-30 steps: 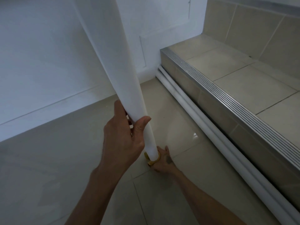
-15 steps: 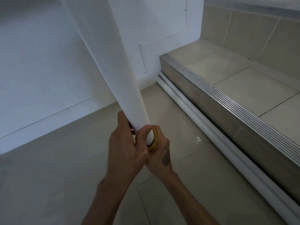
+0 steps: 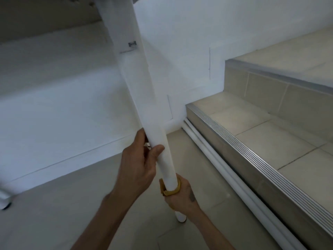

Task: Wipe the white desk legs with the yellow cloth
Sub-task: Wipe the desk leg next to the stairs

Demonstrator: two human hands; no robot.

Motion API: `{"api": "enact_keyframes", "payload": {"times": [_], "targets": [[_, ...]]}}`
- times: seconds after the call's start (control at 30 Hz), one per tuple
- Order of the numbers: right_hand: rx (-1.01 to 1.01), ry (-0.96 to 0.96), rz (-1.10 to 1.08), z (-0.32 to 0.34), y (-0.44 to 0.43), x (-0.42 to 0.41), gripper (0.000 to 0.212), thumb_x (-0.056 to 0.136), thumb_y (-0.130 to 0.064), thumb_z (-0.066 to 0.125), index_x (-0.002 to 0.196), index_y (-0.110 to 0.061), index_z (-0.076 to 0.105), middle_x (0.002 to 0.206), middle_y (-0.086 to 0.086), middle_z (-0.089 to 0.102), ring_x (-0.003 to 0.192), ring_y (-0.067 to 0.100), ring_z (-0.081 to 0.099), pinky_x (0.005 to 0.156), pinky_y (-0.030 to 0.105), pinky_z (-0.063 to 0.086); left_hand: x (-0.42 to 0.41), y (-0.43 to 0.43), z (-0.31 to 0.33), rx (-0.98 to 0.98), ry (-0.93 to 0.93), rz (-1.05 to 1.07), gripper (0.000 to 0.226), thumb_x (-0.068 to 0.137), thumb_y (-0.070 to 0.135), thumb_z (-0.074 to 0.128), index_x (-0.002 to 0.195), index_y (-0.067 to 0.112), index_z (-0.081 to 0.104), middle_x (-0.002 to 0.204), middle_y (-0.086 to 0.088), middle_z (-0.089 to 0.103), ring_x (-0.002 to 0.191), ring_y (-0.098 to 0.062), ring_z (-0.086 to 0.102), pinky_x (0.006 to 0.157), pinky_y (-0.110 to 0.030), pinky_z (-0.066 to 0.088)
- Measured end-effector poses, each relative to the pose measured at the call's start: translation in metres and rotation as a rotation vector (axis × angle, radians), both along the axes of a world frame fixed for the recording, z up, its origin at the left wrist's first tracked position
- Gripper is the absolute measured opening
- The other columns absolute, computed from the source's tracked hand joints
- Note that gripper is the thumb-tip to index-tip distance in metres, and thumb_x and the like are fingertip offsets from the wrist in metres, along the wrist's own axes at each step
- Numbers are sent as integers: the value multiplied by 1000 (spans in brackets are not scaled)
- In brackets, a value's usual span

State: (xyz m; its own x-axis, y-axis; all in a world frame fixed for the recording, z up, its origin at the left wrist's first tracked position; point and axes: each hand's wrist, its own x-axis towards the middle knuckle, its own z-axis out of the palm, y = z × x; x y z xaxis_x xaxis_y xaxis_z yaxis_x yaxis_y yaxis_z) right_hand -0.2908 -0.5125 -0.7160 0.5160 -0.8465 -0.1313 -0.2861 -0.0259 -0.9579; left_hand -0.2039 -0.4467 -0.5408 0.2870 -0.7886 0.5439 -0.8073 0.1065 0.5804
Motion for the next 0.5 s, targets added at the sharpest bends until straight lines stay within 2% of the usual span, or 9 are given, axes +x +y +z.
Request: {"api": "enact_keyframes", "payload": {"times": [0.07,0.13,0.27,0.37,0.43,0.5], "targets": [[-66,-89,-42,20,4,-3,35,66,-19,70,99,-28,60,91,-3,67,79,19,64,71,36,58,-1,1,0,18,0,22,24,95,27,58,115,13,54,78,14,62,63,6,62,54,-7,46],[-166,-199,-61,46,3,-3,35,67,-6,75,95,-18,58,81,0,65,66,15,61,55,27,54,0,1,0,31,11,25,18,96,24,59,112,17,55,81,17,59,69,10,61,58,-4,44],[-278,-403,24,98,1,-7,47,76,-6,77,113,-19,51,89,2,66,70,14,66,55,19,52,2,4,-3,12,-103,47,12,98,26,55,105,16,56,84,17,47,81,9,52,67,-5,39],[-280,-490,87,113,2,-11,42,87,-2,70,117,-22,49,91,11,66,70,25,68,54,27,55,3,6,2,1,-44,-22,19,101,28,49,118,25,54,89,23,54,85,7,56,69,-8,40],[-241,-533,118,118,2,-11,36,88,-15,69,116,-22,48,81,17,61,61,29,59,51,32,51,3,6,6,0,26,-92,31,104,30,39,132,28,51,102,31,58,94,12,58,75,-7,43],[-255,-539,144,117,-1,-12,43,82,-30,70,116,-19,47,73,13,56,59,23,54,51,33,48,4,7,9,17,93,-122,42,103,38,32,141,29,47,112,38,56,100,15,58,84,-13,49]]}}
